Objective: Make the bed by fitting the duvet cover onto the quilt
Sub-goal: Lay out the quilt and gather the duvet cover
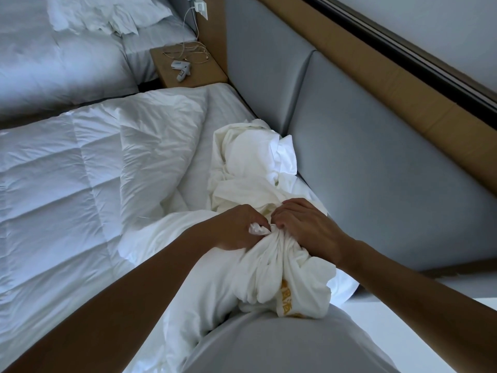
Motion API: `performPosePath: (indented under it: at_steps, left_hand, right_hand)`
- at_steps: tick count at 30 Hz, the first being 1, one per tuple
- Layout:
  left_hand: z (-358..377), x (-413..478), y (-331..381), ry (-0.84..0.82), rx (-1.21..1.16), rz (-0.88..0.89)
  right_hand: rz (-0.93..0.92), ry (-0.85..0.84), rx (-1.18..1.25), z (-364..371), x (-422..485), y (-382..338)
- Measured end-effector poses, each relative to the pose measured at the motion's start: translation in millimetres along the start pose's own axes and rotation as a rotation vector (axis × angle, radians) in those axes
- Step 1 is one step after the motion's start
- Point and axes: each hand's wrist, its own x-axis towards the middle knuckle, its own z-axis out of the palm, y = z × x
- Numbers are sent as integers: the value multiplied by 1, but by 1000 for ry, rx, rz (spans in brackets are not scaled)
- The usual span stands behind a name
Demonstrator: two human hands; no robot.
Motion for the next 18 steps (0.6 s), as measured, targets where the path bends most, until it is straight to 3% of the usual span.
performPosePath:
  at_steps: [3,9,11,13,15,18]
  left_hand:
    - [2,-3,0,-29,25,-2]
    - [13,-7,-7,98,-90,-42]
    - [15,-7,-6,130,-112,-51]
    - [16,-5,-4,145,-100,-68]
    - [18,-3,-3,136,-67,-86]
    - [20,1,-1,113,-40,-88]
  right_hand:
    - [61,36,-17,0,0,0]
    - [585,331,-139,9,-6,-20]
    - [915,304,94,11,-10,-26]
    - [1254,125,374,13,-16,-27]
    - [1331,-40,606,14,-26,-25]
    - [1350,8,1125,12,-37,-29]
